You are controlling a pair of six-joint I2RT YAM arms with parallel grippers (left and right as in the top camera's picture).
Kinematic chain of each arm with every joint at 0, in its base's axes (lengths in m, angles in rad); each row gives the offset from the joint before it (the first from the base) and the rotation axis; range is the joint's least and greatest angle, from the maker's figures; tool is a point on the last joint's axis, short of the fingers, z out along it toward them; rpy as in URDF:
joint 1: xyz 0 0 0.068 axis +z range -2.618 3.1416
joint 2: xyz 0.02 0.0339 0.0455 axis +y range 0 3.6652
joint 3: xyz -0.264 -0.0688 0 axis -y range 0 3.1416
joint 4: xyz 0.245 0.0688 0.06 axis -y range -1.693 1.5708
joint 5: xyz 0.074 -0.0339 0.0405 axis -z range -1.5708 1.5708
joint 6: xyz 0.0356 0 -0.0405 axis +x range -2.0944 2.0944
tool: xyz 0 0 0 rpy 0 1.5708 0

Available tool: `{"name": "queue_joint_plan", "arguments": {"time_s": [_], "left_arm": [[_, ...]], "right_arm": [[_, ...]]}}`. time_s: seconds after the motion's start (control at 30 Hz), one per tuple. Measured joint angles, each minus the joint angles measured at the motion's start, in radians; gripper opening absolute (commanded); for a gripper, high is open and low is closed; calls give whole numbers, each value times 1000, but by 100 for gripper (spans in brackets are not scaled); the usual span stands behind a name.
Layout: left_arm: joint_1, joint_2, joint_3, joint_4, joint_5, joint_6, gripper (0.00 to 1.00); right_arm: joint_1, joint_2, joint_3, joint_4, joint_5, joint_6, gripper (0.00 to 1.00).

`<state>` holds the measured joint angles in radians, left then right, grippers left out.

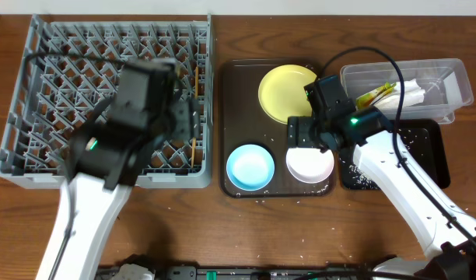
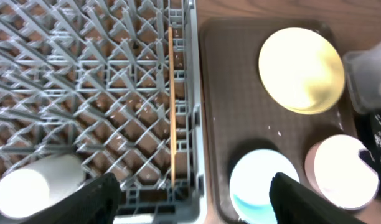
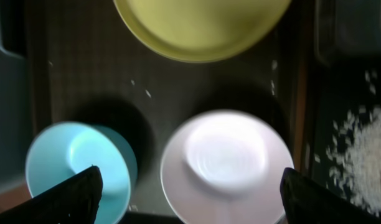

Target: Sort waste into correct bins and load items into the dishwasher

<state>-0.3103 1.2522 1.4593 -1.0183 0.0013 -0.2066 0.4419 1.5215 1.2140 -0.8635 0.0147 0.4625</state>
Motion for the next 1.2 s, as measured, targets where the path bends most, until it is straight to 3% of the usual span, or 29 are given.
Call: {"name": "queue_joint_plan", "arguments": {"time_s": [0.07,0.17,0.33,0.47,0.5,0.57,0.6,0.67,0.7,0.73,1.0,1.13,1.2], "left_arm": [[0,-58,0,-42,0,0,81],[0,-123,0,-93,0,0,86],[0,-186,0,-140,1,-2,88],[0,-198,0,-146,0,-2,88],[0,-198,0,-146,0,-2,89],[0,-198,0,-146,0,-2,89],[0,-197,0,-146,0,-2,94],[0,-197,0,-146,0,-4,95],[0,-197,0,-146,1,-2,95],[0,-197,0,-146,1,-2,95],[0,-163,1,-84,175,33,97],[0,-88,1,-42,304,53,96],[0,-53,1,-10,343,56,90]], "right_arm": [[0,0,0,35,0,-16,99],[0,0,0,92,0,-35,99],[3,1,0,159,-4,-46,87],[18,5,0,142,-13,-53,88],[22,8,0,121,-18,-53,86],[27,10,0,86,-39,-53,64],[29,11,0,71,-51,-50,62],[29,11,0,53,-79,-53,64],[29,11,0,47,-91,-55,77],[29,11,0,43,-99,-54,80],[-3,11,0,14,-121,-21,73],[-125,-2,-1,-17,-141,1,81],[-222,-32,-2,-34,-152,8,83]]}}
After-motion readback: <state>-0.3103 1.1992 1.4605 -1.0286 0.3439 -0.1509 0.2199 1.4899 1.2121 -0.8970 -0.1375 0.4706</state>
